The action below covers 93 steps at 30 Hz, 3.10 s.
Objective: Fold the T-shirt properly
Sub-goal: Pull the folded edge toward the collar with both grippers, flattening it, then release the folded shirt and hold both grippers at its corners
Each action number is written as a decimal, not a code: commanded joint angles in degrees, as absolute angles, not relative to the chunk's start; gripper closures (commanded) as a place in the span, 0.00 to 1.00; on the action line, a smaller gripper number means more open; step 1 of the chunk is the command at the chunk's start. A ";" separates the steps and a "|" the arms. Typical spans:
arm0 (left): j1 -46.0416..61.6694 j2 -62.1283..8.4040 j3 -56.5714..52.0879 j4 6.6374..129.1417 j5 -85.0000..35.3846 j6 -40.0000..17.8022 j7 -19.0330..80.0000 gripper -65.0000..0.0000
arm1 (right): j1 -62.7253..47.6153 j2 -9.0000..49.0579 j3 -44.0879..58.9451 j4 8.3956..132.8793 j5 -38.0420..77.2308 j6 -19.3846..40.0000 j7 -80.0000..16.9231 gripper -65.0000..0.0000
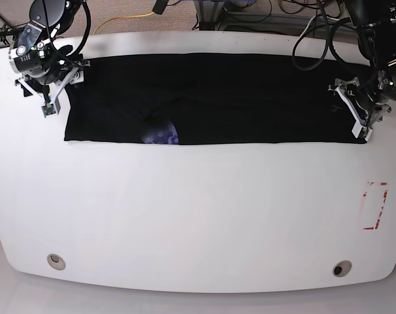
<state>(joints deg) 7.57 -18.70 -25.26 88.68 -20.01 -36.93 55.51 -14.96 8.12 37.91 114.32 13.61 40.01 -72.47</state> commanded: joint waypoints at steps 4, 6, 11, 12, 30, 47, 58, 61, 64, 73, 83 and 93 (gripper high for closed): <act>6.73 -19.65 -30.02 91.65 -28.35 -40.00 55.08 0.35 | -14.99 8.48 37.58 115.30 30.20 40.00 -71.34 0.25; 6.64 -19.65 -32.31 93.32 -31.87 -40.00 57.19 0.34 | -15.52 8.48 37.41 114.51 35.21 40.00 -71.34 0.25; 4.79 -20.00 -37.58 93.85 -40.31 -40.00 61.32 0.34 | -14.90 8.48 34.86 109.67 41.36 40.00 -71.34 0.29; 4.70 -20.00 -39.69 92.88 -41.89 -40.00 62.02 0.34 | -14.90 8.48 34.68 108.53 42.07 40.00 -71.34 0.34; 2.42 -24.31 -44.09 68.97 -51.12 -40.00 63.43 0.33 | -11.65 8.92 34.51 96.57 42.77 40.00 -70.11 0.71; 4.44 -25.27 -39.96 69.41 -51.21 -40.00 62.90 0.34 | -11.82 8.92 34.59 96.75 43.03 40.00 -70.11 0.71; 5.05 -29.76 -41.80 70.11 -50.77 -40.00 62.55 0.34 | -11.82 8.75 34.59 96.75 43.12 40.00 -70.37 0.71; 5.05 -29.85 -41.54 69.41 -50.68 -40.00 62.55 0.34 | -11.56 8.75 34.59 96.75 43.12 40.00 -70.37 0.71; 5.05 -29.76 -39.96 69.41 -48.92 -40.00 62.55 0.34 | -11.65 8.84 34.59 96.75 43.12 40.00 -70.37 0.71; 5.05 -29.23 -39.16 69.23 -44.18 -40.00 60.97 0.34 | -11.65 8.84 34.59 96.75 43.12 40.00 -70.37 0.71; 5.05 -26.42 -33.80 69.23 -44.44 -40.00 61.05 0.34 | -11.47 8.75 34.59 96.75 43.12 40.00 -70.37 0.71; 5.05 -25.36 -33.98 69.23 -44.09 -40.00 61.05 0.65 | -11.47 8.84 34.77 96.75 43.12 40.00 -70.37 0.71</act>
<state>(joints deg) 4.93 -24.62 -33.93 68.82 -44.97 -40.12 59.44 -11.97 8.12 34.39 95.64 42.06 39.90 -70.98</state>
